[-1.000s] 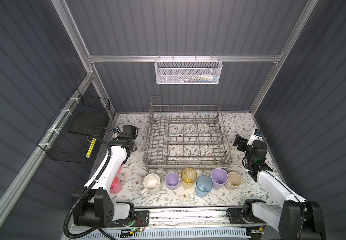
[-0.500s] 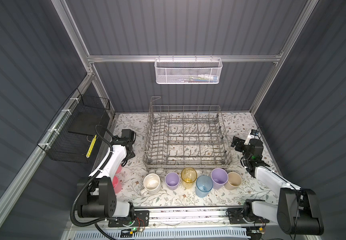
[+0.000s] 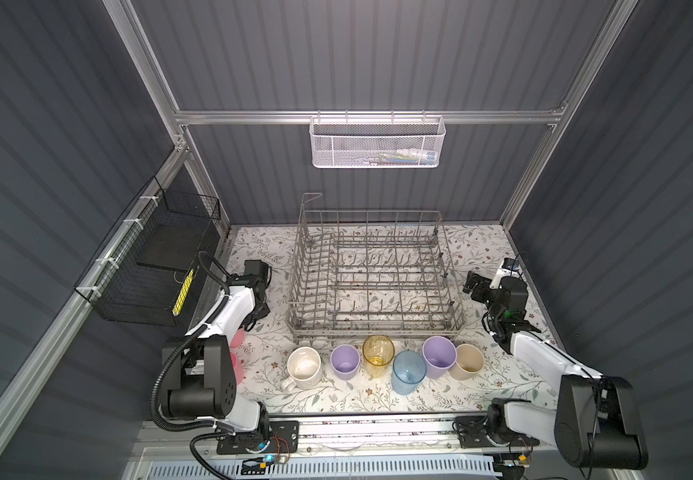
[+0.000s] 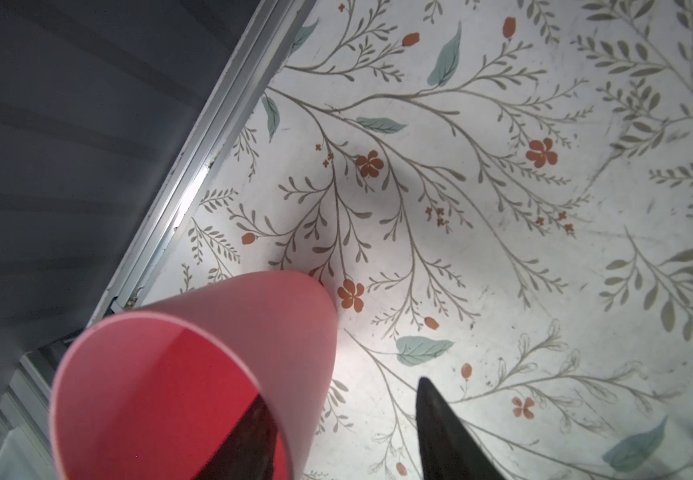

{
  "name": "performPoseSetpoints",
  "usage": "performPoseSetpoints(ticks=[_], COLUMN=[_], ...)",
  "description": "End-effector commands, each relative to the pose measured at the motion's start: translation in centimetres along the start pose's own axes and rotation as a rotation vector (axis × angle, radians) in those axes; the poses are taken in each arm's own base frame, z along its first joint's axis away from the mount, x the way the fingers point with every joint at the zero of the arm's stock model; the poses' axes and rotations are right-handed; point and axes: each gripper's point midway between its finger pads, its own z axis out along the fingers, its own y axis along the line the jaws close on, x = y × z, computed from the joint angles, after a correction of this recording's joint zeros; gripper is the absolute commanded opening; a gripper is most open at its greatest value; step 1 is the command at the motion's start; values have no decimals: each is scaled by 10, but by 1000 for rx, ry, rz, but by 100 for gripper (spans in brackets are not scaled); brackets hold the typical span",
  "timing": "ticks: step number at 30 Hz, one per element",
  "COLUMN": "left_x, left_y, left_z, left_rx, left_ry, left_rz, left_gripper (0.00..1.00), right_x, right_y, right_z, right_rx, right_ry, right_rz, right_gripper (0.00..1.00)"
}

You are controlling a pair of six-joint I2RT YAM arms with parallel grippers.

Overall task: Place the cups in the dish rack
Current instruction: 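Lower the left gripper onto the pink cup and close on its rim, then lift the pink cup with the left gripper while the right gripper rises toward it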

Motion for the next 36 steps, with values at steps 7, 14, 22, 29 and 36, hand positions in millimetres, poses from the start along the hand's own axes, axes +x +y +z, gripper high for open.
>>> performPoseSetpoints(ticks=[7,14,22,29,36], left_x=[6,-7,-47,-82,-120], left_y=[2,-7,-24,-36,-41], left_z=[6,-10,-66,-124,-203], left_rx=[-3,70,262,450,681], left_ry=[22,-4,-122,-247,-456], left_rz=[-2,-4,-41,-87,-133], left_gripper=[10,0,0,0,0], right_x=[-5,-6,-11,-17,-30], right_y=[0,1,5,10,14], right_z=[5,5,2,-3,-14], right_rx=[7,1,-18,-44,-72], right_ry=[3,10,1,-13,-66], right_rz=[4,13,23,36,54], right_gripper=[99,99,99,99,99])
